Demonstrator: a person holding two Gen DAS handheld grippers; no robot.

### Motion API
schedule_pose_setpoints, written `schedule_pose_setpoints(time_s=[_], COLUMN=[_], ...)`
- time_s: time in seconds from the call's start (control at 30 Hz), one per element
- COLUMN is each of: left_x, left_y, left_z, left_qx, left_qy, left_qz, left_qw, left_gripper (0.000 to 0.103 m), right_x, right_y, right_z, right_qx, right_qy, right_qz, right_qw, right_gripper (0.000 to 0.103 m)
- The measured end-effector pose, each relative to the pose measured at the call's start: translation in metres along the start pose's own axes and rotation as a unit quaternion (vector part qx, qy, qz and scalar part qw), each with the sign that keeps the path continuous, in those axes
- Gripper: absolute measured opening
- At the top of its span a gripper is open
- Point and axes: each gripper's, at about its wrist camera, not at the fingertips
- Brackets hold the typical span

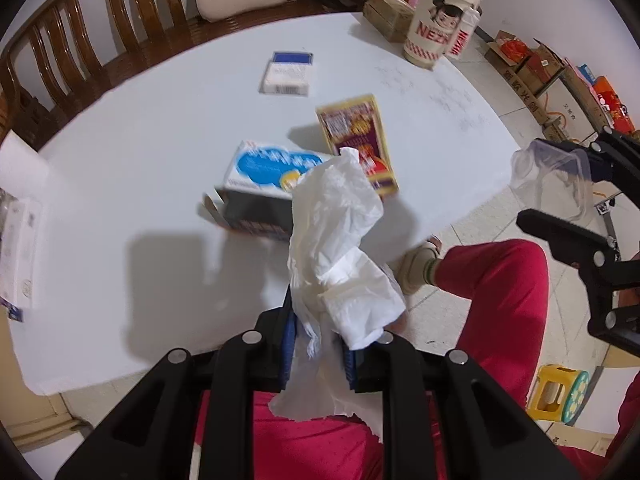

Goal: Collect trash

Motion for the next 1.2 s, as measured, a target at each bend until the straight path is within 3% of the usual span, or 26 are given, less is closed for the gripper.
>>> schedule_pose_setpoints(time_s=[0.53,0.7,1.2], left_x=[0.046,0.069,0.148], left_y=[-0.028,-0.034,-0.040], left_z=[-0.065,-0.078,-0.111], left_qx=[0.003,0.012,0.002], left_qy=[0.004,0.015,0.077], left_qz=[-0.002,0.001,-0.037], left_qw=[1.0000,0.9998,0.9964], left_gripper=[0.020,0.020,0.020], right_x=[0.023,0.036,0.097], right_y=[0.046,0.054,0.062], right_z=[-0.072,-0.091,-0.144], right_qx=[0.005,0.007,0.041], right_qy=[0.031,0.041,0.092], right_qz=[0.020,0.023,0.040], right_qw=[0.999,0.999,0.994], right_gripper=[0.044,0.044,0.044])
Point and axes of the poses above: each gripper's, at about its wrist camera, not at the fingertips, and x roughly the way its jaws point, y to its left, z to its top, and after that the axes turned 5 degrees about -y, right-handed
